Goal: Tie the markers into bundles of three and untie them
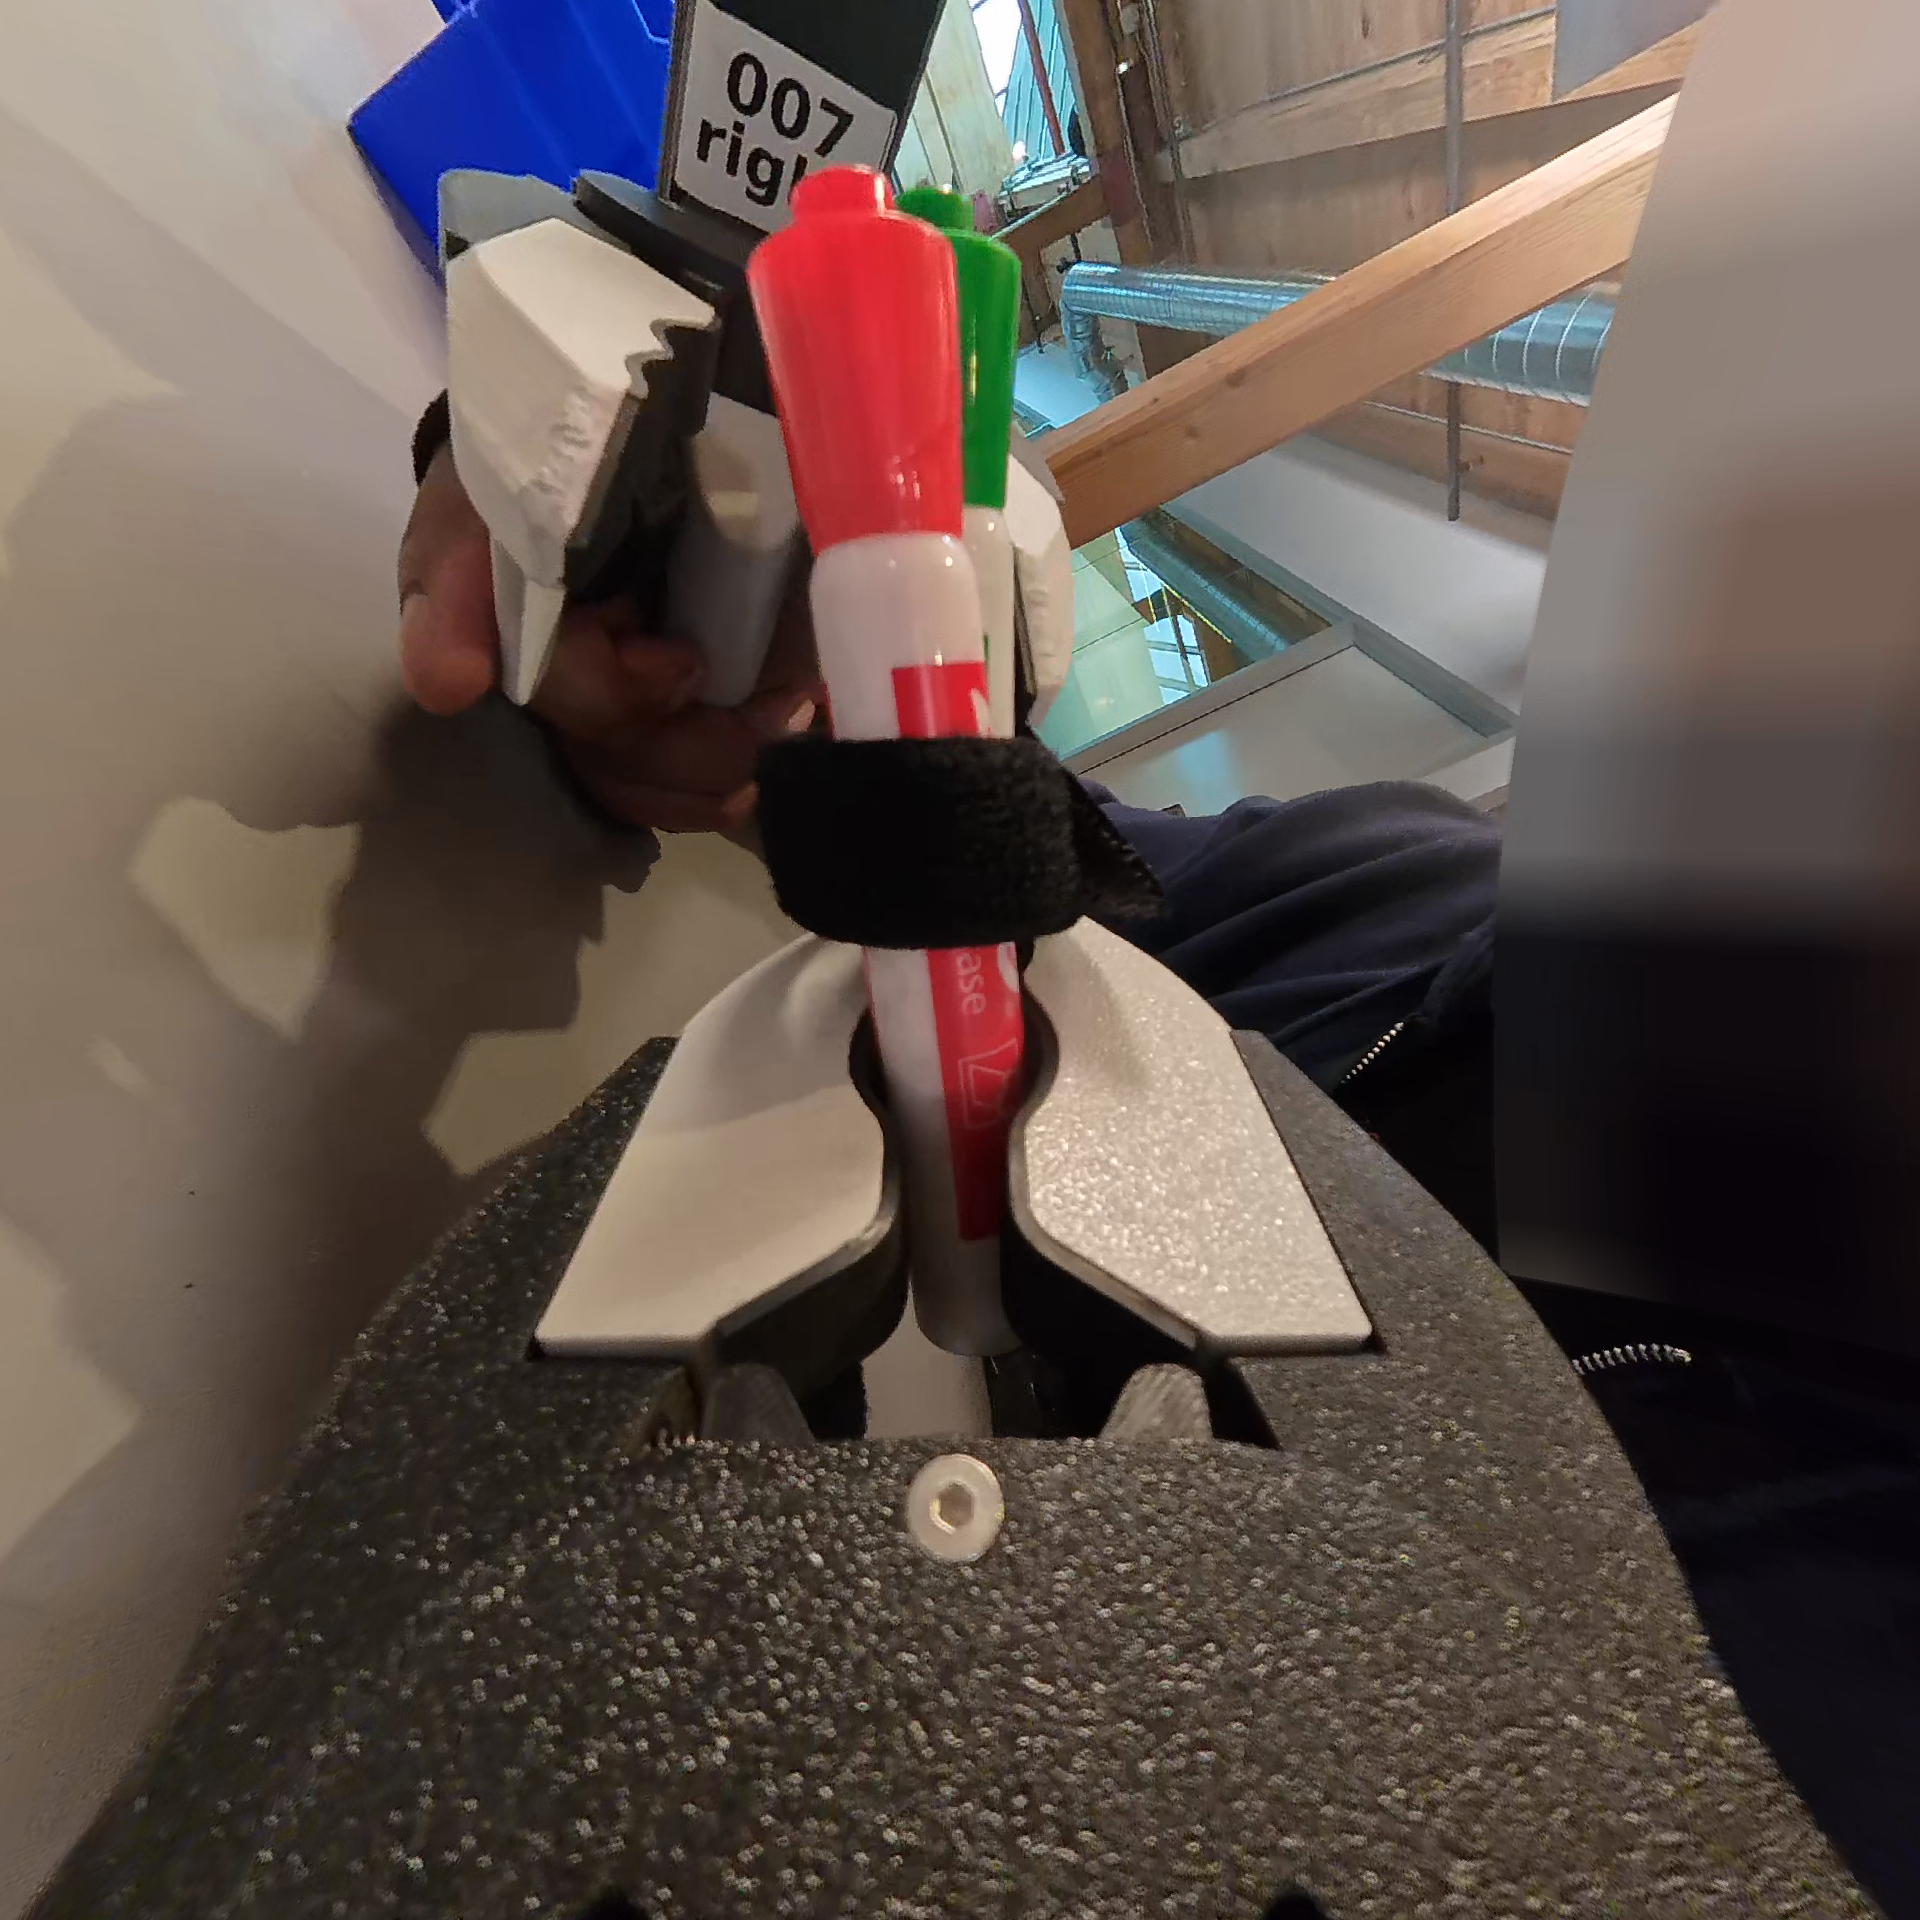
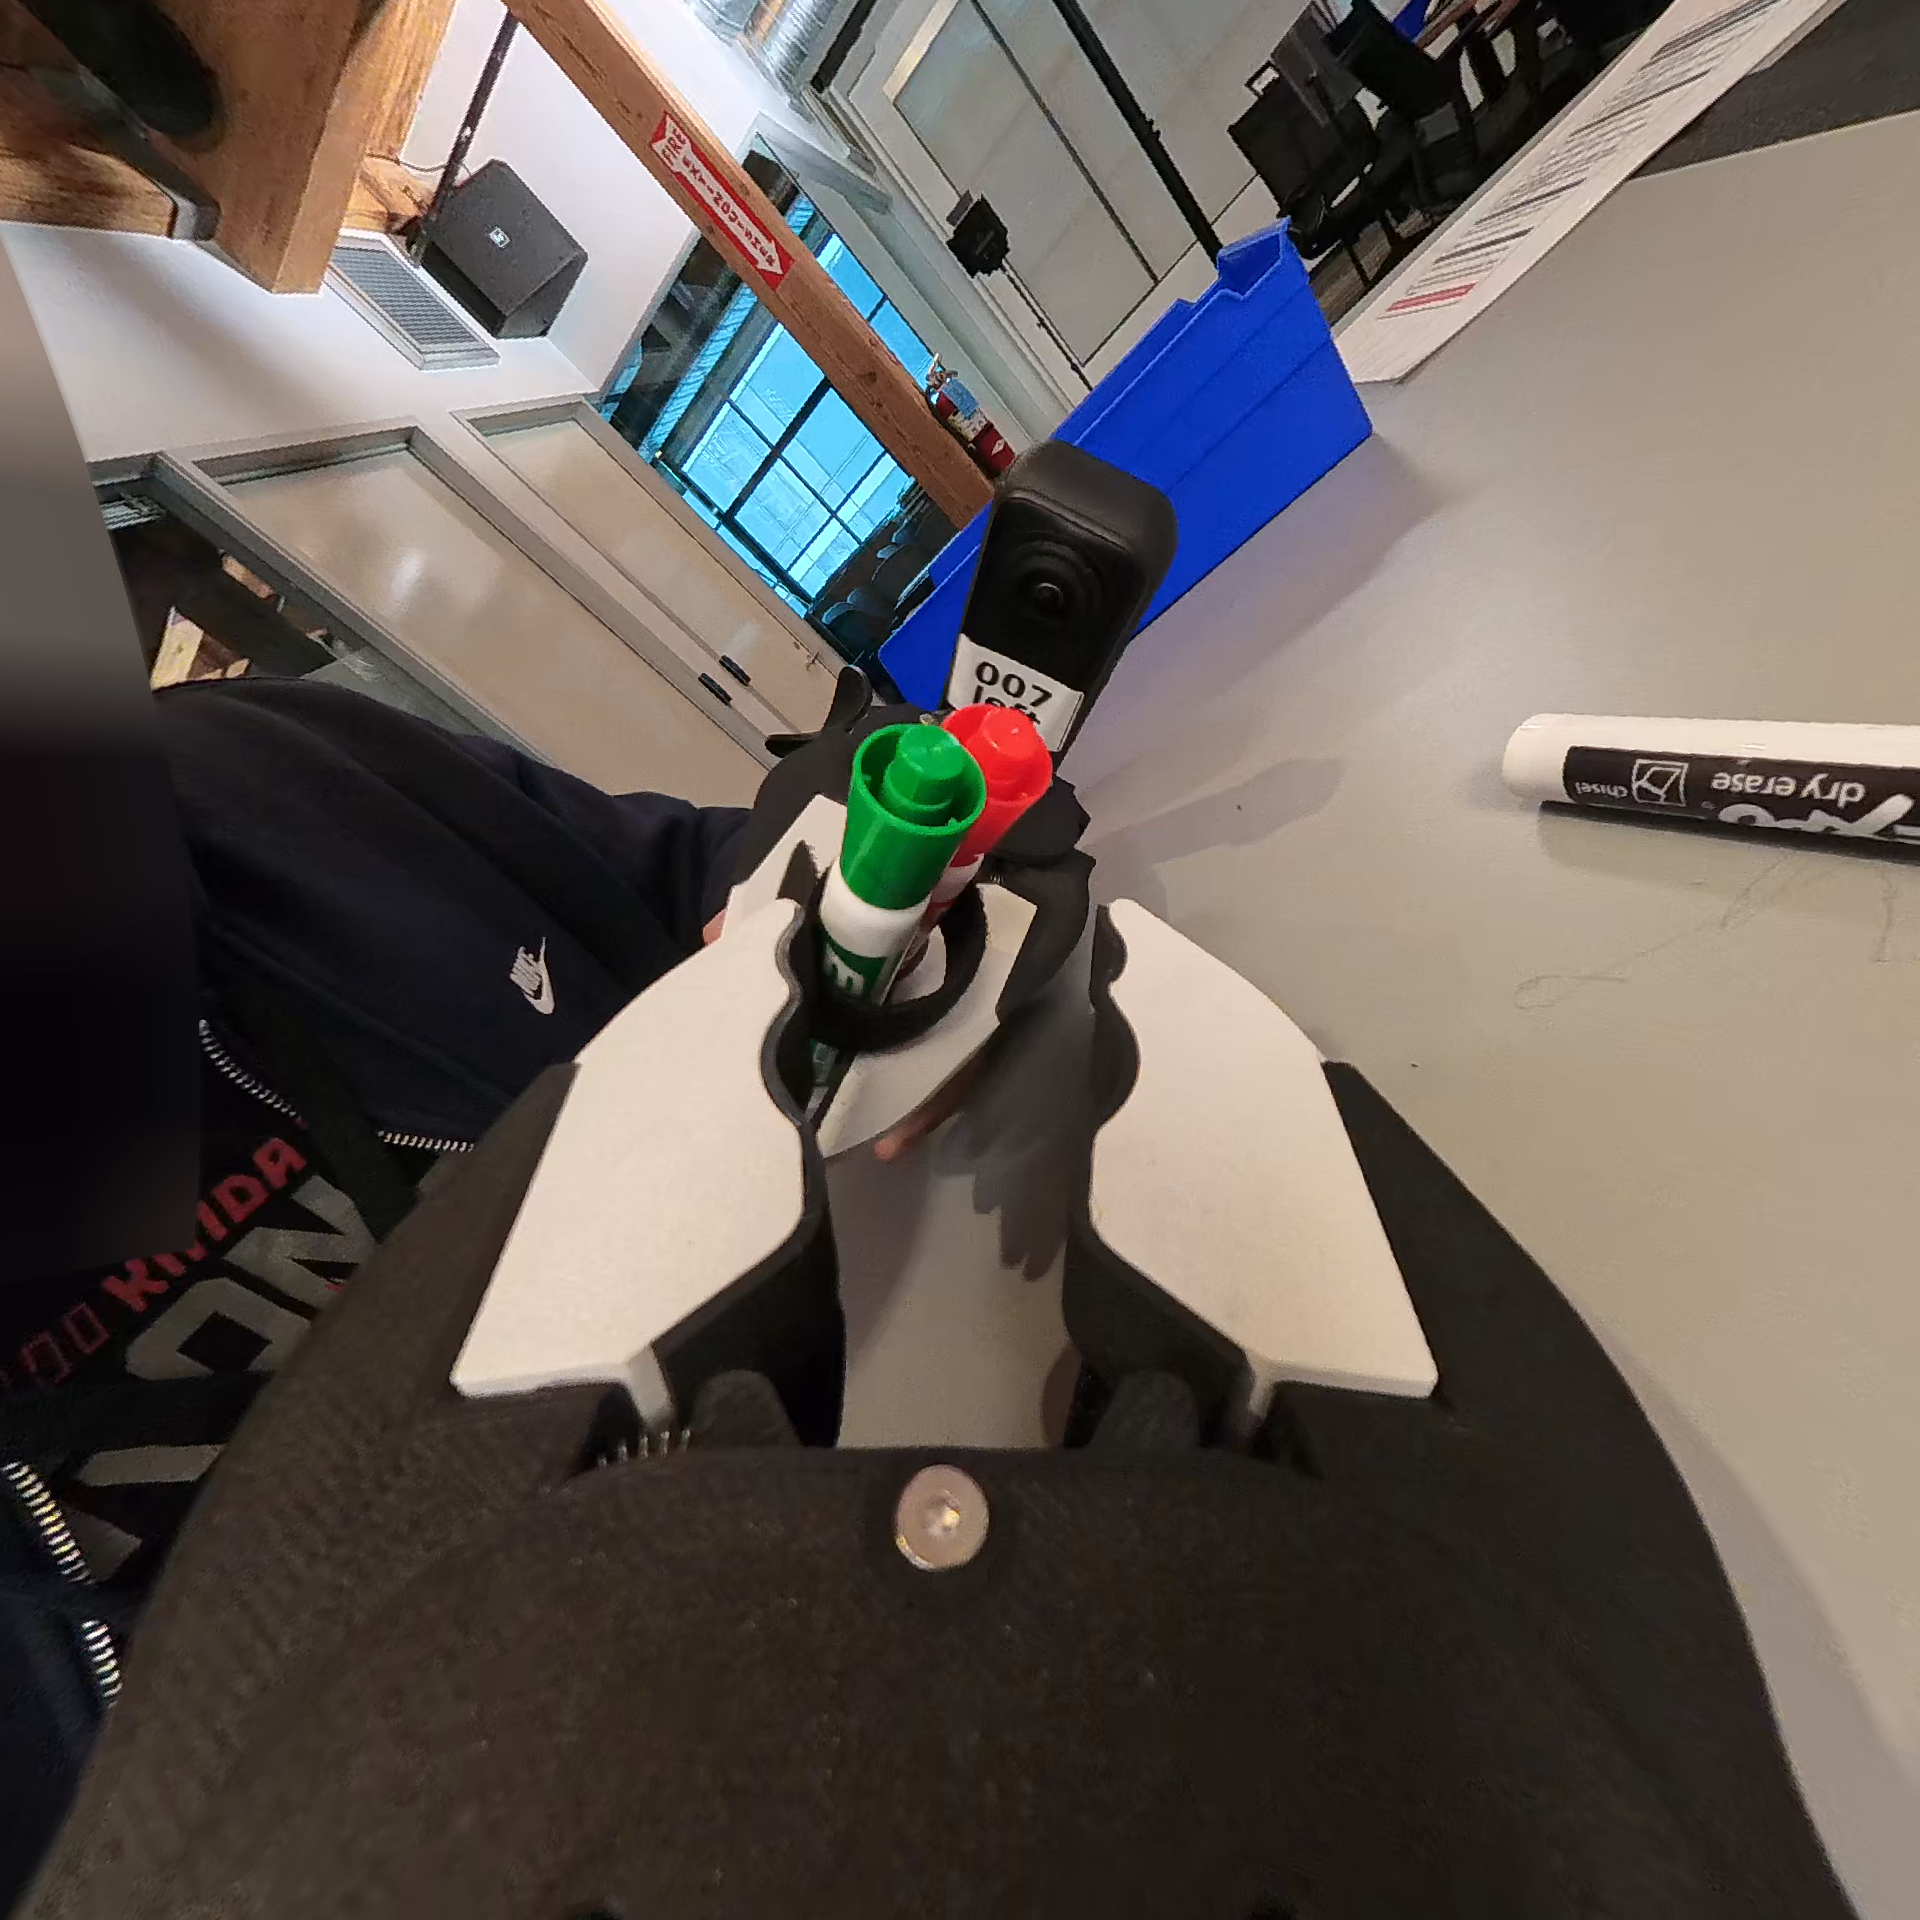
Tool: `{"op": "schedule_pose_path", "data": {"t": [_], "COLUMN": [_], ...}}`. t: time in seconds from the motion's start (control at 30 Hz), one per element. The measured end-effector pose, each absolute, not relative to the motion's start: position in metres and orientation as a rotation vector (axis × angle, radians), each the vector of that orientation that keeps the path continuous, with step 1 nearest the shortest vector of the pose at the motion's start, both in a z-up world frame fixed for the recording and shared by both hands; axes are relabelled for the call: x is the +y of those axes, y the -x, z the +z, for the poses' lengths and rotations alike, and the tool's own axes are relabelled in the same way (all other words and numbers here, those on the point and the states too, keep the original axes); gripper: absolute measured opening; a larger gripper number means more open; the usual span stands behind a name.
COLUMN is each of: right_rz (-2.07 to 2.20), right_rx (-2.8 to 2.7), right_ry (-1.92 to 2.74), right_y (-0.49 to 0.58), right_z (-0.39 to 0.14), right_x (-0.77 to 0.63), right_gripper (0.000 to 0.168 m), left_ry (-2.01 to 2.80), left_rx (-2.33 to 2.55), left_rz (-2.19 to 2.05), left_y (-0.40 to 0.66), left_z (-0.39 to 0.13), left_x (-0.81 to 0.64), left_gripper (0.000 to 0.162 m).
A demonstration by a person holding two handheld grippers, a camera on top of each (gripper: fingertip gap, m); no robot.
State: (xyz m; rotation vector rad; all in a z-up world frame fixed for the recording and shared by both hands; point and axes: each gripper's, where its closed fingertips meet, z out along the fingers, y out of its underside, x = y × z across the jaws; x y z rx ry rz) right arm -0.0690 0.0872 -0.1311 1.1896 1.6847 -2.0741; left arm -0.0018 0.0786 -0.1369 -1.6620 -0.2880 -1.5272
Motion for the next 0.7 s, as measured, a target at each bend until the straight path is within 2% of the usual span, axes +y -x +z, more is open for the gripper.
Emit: {"op": "schedule_pose_path", "data": {"t": [0.23,0.4,0.57,0.7], "right_rz": [-2.190,-2.303,-2.141,-1.960], "right_rx": [1.685,1.933,2.356,2.412], "right_ry": [-1.233,-1.559,-1.760,-1.779], "right_y": [0.077,0.110,0.135,0.151], "right_z": [-0.124,-0.129,-0.143,-0.158], "right_x": [0.105,0.164,0.210,0.232], "right_gripper": [0.047,0.047,0.048,0.050], "left_ry": [1.590,1.516,1.541,1.571], "left_rx": [-0.249,-0.127,-0.092,-0.141], "left_rz": [-1.599,-1.700,-1.692,-1.655], "left_y": [0.006,0.007,0.012,0.023], "left_z": [-0.125,-0.108,-0.110,-0.116], "left_x": [0.072,0.057,0.053,0.055], "left_gripper": [0.015,0.016,0.016,0.016]}}
